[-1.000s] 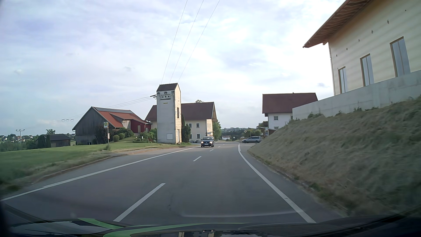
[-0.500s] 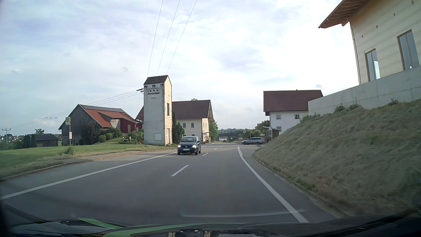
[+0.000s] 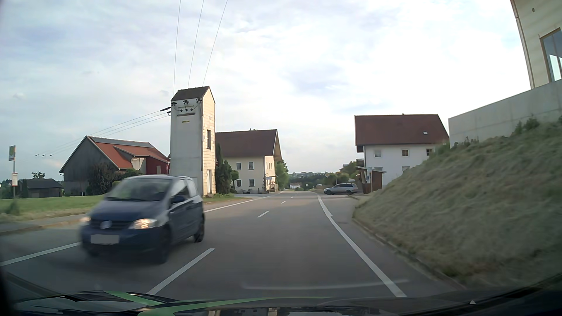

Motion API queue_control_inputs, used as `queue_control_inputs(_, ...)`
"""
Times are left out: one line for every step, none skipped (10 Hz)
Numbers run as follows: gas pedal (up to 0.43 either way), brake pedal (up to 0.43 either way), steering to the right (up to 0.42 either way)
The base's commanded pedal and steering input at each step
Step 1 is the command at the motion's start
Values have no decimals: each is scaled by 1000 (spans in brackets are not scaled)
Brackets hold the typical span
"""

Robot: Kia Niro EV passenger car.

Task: Follow the waypoints while adhering to traffic rules and regulations

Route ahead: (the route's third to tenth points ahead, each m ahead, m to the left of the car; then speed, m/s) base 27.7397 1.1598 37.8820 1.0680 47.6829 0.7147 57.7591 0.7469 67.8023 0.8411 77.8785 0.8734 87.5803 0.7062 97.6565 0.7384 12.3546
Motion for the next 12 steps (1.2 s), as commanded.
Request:
queue_control_inputs(28,0,5)
queue_control_inputs(28,0,5)
queue_control_inputs(28,0,5)
queue_control_inputs(28,0,7)
queue_control_inputs(28,0,7)
queue_control_inputs(28,0,7)
queue_control_inputs(28,0,6)
queue_control_inputs(28,0,5)
queue_control_inputs(39,0,4)
queue_control_inputs(39,0,4)
queue_control_inputs(47,0,4)
queue_control_inputs(47,0,4)
